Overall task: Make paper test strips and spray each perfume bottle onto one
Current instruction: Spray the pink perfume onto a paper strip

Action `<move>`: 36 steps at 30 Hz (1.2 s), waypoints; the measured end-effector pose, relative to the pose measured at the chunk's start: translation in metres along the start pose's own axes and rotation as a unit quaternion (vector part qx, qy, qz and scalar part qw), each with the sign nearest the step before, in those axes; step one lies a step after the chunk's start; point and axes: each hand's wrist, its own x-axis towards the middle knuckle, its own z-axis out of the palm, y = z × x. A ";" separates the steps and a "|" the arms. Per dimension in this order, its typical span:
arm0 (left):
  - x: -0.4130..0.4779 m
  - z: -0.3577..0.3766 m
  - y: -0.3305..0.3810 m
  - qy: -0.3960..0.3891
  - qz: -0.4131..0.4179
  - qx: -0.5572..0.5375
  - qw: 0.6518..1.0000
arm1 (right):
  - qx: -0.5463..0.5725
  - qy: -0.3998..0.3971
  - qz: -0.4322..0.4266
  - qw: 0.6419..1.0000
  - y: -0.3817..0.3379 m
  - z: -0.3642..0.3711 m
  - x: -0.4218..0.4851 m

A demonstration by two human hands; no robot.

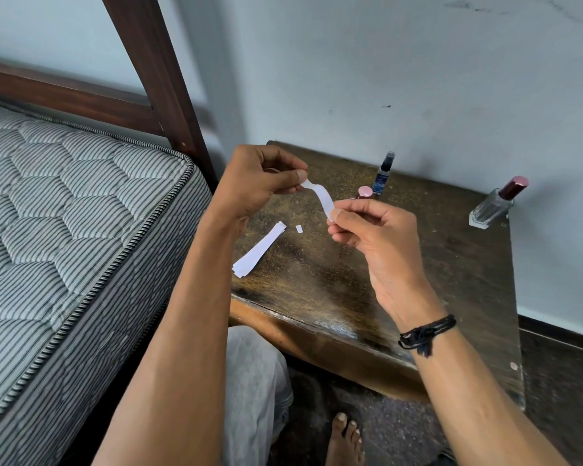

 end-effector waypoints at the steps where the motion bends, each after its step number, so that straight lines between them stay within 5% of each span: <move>1: 0.000 0.000 -0.001 0.001 0.001 0.008 1.000 | 0.003 0.002 -0.001 1.000 0.000 0.000 0.000; 10: -0.001 0.000 -0.002 0.017 -0.011 -0.003 1.000 | 0.010 -0.007 -0.003 1.000 -0.002 -0.001 0.000; 22: -0.006 0.003 0.010 -0.011 -0.016 -0.091 0.996 | -0.115 0.005 0.056 0.992 0.012 -0.004 0.006; 36: 0.000 0.005 -0.004 -0.039 -0.005 0.046 0.998 | -0.022 -0.012 -0.071 0.997 0.004 0.004 -0.001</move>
